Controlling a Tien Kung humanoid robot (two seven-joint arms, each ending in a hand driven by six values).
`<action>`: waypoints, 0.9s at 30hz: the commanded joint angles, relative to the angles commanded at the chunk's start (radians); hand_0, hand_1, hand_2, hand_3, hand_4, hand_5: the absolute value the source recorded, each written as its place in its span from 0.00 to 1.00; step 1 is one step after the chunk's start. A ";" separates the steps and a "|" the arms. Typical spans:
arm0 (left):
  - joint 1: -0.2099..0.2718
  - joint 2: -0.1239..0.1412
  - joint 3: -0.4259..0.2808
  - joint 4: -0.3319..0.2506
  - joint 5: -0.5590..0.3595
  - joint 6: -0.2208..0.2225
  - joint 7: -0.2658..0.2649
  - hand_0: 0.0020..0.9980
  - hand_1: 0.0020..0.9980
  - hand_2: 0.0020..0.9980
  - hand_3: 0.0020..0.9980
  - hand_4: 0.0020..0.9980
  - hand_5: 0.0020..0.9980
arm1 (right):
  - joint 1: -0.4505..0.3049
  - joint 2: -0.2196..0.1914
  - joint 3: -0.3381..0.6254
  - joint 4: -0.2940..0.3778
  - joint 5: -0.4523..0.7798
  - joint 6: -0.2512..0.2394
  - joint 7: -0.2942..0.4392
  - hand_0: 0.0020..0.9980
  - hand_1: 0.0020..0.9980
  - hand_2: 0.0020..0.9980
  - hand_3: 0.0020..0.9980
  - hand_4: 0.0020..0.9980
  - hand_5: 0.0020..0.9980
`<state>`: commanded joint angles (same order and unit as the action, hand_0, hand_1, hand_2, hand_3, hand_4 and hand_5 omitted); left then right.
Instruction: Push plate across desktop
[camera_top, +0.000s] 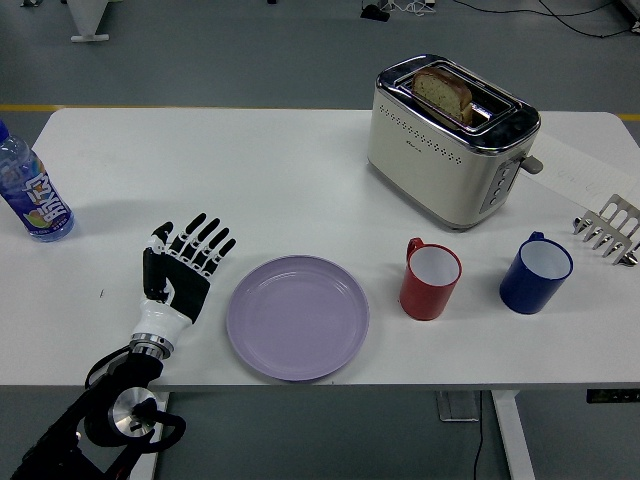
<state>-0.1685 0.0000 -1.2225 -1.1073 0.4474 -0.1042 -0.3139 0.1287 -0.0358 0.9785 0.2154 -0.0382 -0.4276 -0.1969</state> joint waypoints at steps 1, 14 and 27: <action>0.004 0.000 -0.015 -0.004 0.008 0.003 0.002 0.74 0.72 0.69 0.65 0.50 1.00 | -0.001 0.000 0.000 0.000 0.002 0.000 0.000 0.55 0.46 0.58 0.58 0.31 0.44; 0.035 0.045 -0.223 -0.060 0.082 0.035 0.064 0.75 0.73 0.69 0.66 0.50 1.00 | -0.010 0.003 0.000 0.004 0.004 -0.006 -0.003 0.55 0.46 0.57 0.58 0.31 0.44; 0.070 0.171 -0.356 -0.078 0.104 0.031 0.161 0.77 0.74 0.71 0.69 0.51 1.00 | -0.012 0.001 -0.008 0.004 0.016 -0.005 0.001 0.55 0.46 0.57 0.58 0.31 0.44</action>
<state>-0.0981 0.1713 -1.5786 -1.1848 0.5514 -0.0733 -0.1534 0.1167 -0.0346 0.9701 0.2189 -0.0223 -0.4323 -0.1963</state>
